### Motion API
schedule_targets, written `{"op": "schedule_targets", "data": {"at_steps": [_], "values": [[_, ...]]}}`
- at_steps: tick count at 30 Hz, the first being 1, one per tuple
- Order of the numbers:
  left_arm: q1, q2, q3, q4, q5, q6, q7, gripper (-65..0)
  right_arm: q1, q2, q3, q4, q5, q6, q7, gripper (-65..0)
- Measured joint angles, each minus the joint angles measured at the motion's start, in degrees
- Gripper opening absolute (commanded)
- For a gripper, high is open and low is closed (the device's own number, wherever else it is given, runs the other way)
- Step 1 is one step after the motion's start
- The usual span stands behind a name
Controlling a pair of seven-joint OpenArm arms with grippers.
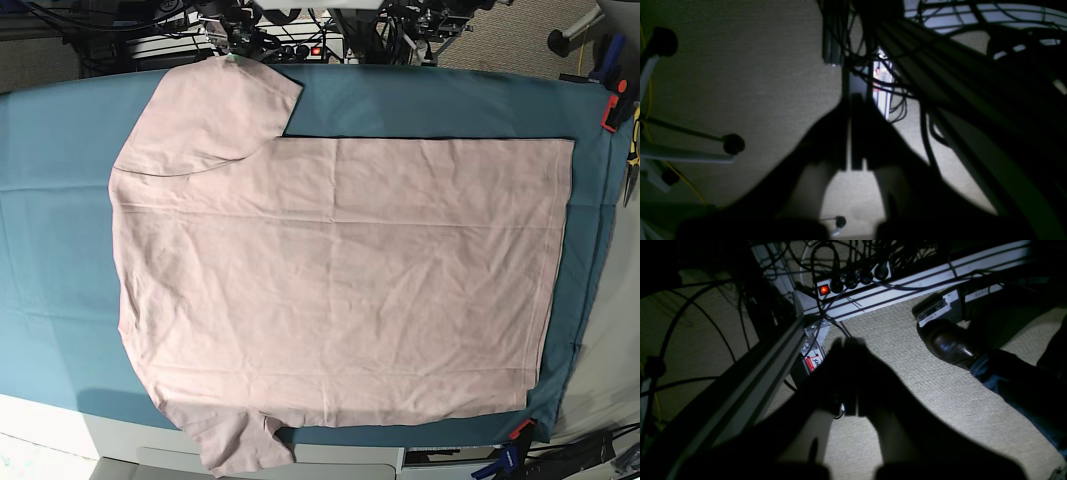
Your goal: Fold the T-shirt properly
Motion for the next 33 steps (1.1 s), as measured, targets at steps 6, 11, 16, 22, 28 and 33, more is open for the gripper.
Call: {"op": "schedule_targets", "data": {"at_steps": [6,11,16,22,28,33], "values": [[0.0,0.0,0.0,0.0,0.0,0.0,0.0,-65.0,0.0,0.02,0.0,0.0,0.0,0.0,0.0,-64.9],[0.0,0.0,0.0,0.0,0.0,0.0,0.0,-65.0,0.0,0.02,0.0,0.0,0.0,0.02,0.0,-64.9],[0.0,0.0,0.0,0.0,0.0,0.0,0.0,-65.0,0.0,0.02,0.0,0.0,0.0,0.0,0.0,-64.9],[0.0,0.0,0.0,0.0,0.0,0.0,0.0,-65.0,0.0,0.02,0.0,0.0,0.0,0.0,0.0,-64.9],[0.02,-0.04,0.0,0.0,0.0,0.0,-0.02,-65.0,0.0,0.02,0.0,0.0,0.0,0.0,0.39,-64.9],[1.16,-1.33,0.0,2.23,-0.17,0.0,1.62,-65.0,-0.55,0.17,0.02,0.07,-0.02,0.04,0.81,-64.9]]}}
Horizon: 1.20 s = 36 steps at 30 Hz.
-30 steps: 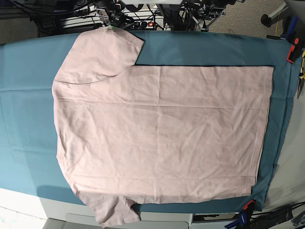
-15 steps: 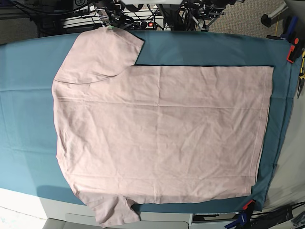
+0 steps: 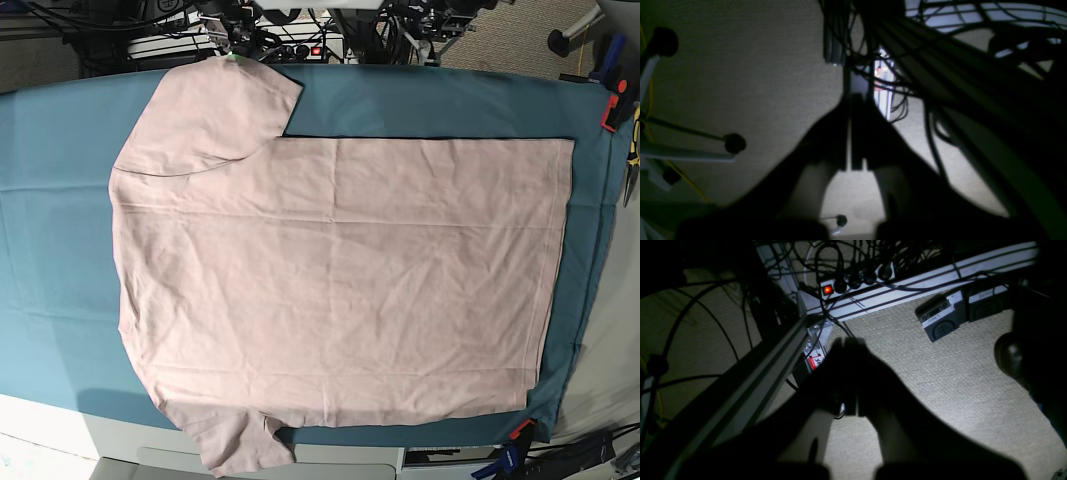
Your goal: Fold the T-shirt properly
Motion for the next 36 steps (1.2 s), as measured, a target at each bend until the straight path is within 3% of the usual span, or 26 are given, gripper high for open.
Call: {"op": "schedule_targets", "data": {"at_steps": [5,13,21,24,28,32,36], "values": [[5.88,-3.56,0.0,9.42,-0.17,0.2,1.05,-65.0,-2.67,1.77,0.02,2.45,-4.15,0.0,1.57,-64.9],[19.32,-9.64,-0.07,27.1,-0.2,0.2,4.46,-65.0,-13.86,6.34,0.0,16.46,-5.07,0.02,-1.95,-64.9],[38.77,-10.91,-6.21,50.95,-0.22,0.17,9.6,-65.0,-30.95,9.53,-0.11,36.48,-4.94,-0.02,-2.89,-64.9],[45.97,-12.48,-7.37,61.79,-4.61,0.17,10.91,-65.0,-37.24,10.93,-0.15,45.29,-4.42,0.13,-3.28,-64.9],[54.82,-17.64,-7.58,76.46,-6.01,0.37,12.44,-65.0,-44.92,13.79,-0.15,58.03,-2.16,0.07,-7.06,-64.9],[62.2,-21.66,-9.07,89.9,-6.08,0.17,20.85,-65.0,-51.91,16.63,0.42,69.9,-2.14,0.13,-12.04,-64.9],[68.17,-23.28,-12.96,101.09,-8.31,0.0,27.61,-65.0,-56.43,16.81,4.79,82.31,-1.22,0.35,-19.74,-64.9]]}}
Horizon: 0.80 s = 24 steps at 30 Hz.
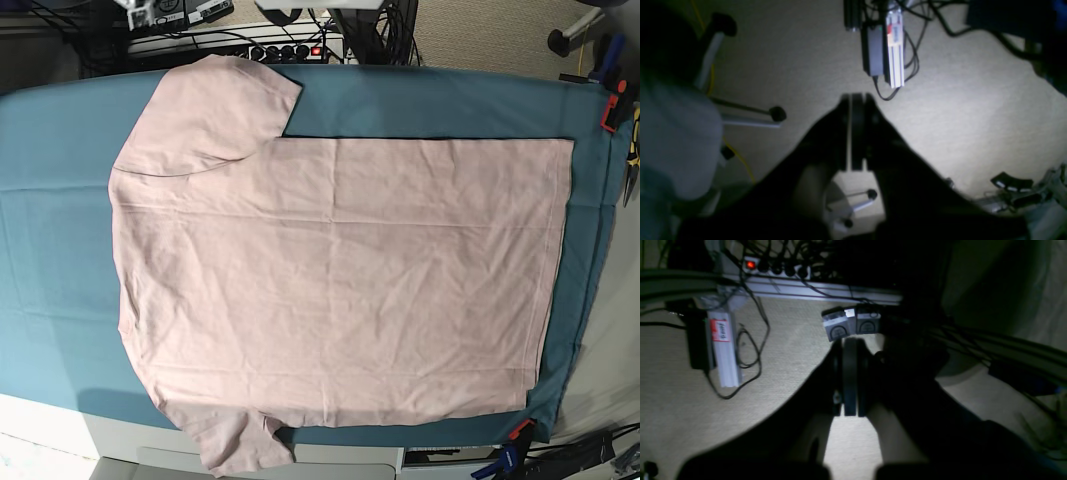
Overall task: Fold the T-shirt properly
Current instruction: 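Move the right gripper to the shirt's shoulder corner and grasp it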
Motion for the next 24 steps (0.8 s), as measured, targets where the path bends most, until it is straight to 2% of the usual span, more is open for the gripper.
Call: {"op": "schedule_targets", "data": {"at_steps": [1,3,6,7,9,10,13,14,15,17,21,24], "values": [[1.31,-0.7,-1.27,2.05,-1.31,-1.36,0.52,-65.0,-0.74,0.0,1.49,3.02,0.68,0.11,-1.88,-64.9],[3.54,-2.36,-4.13,6.29,-3.34,-6.32,1.4,-65.0,-2.14,0.02,4.9,8.63,2.95,0.09,-4.46,-64.9],[3.48,-2.78,-9.55,11.87,-8.28,-13.33,3.26,-65.0,-3.19,-0.02,11.32,15.82,7.15,0.74,-6.91,-65.0],[3.37,-2.8,-11.78,13.6,-11.3,-15.93,3.52,-65.0,-3.15,0.0,13.92,17.68,8.79,1.95,-7.28,-65.0],[3.41,-2.84,-16.33,16.33,-18.47,-21.66,4.59,-65.0,-3.1,0.15,19.98,20.87,15.02,5.77,-7.8,-65.0],[3.41,-2.78,-18.6,17.38,-22.1,-24.39,5.09,-65.0,-2.95,0.17,23.12,22.12,19.26,8.92,-8.94,-65.0],[3.54,-2.82,-24.79,19.74,-30.56,-31.8,6.86,-65.0,-0.81,0.02,32.17,23.37,35.95,18.99,-17.33,-65.0],[3.06,-2.82,-26.36,19.82,-32.87,-33.92,8.41,-65.0,0.52,-0.13,34.84,23.41,41.55,20.81,-19.96,-65.0],[2.05,-2.78,-27.54,19.74,-34.45,-35.06,10.05,-65.0,2.01,-0.2,37.38,23.47,46.4,21.14,-21.84,-65.0],[0.09,-2.71,-29.14,19.63,-36.72,-36.44,10.47,-65.0,4.72,-0.11,41.53,23.23,51.65,21.94,-23.61,-65.0],[-2.49,-2.56,-29.42,19.69,-37.2,-36.98,10.4,-65.0,9.94,-0.76,44.74,18.64,54.66,22.29,-24.15,-65.0],[-4.55,-2.51,-29.42,19.69,-37.27,-36.98,10.36,-65.0,15.72,-4.48,44.65,10.64,58.01,22.27,-24.63,-65.0]]}}
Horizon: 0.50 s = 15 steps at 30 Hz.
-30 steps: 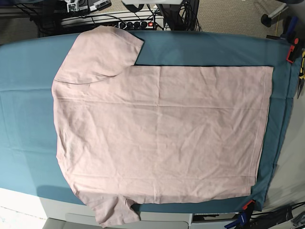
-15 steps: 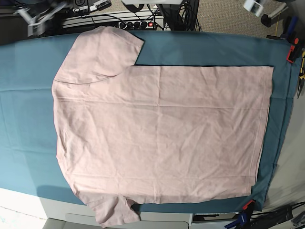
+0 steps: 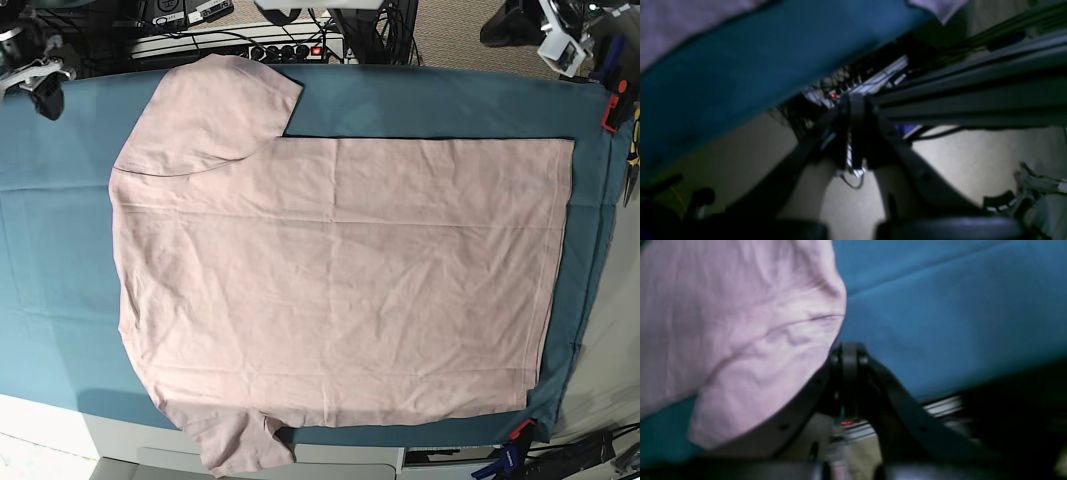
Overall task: Fold the T-shirt properly
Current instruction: 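Move the right gripper to the shirt's shoulder corner and grasp it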
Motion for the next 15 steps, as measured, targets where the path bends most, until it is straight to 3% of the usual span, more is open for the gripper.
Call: {"op": "schedule_targets", "data": {"at_steps": [5,10,12,15], "values": [[-2.16,0.0,0.0,0.0,0.04,0.0,-0.17,-65.0,7.28,-6.47,0.02,-16.83,7.63,-0.37,-4.55,-65.0],[-1.95,-0.02,0.0,0.0,0.15,-0.02,-0.17,-65.0,9.99,-6.8,-0.02,-23.54,17.73,5.49,-9.7,-65.0],[-1.92,0.0,0.0,0.0,0.31,-0.02,-0.17,-65.0,9.77,-6.45,0.0,-23.47,17.42,5.75,-9.7,-64.9],[-1.95,0.0,0.0,0.0,0.33,-0.02,-0.2,-65.0,9.64,-6.64,0.04,-22.08,15.34,10.29,-10.32,-64.9]]}}
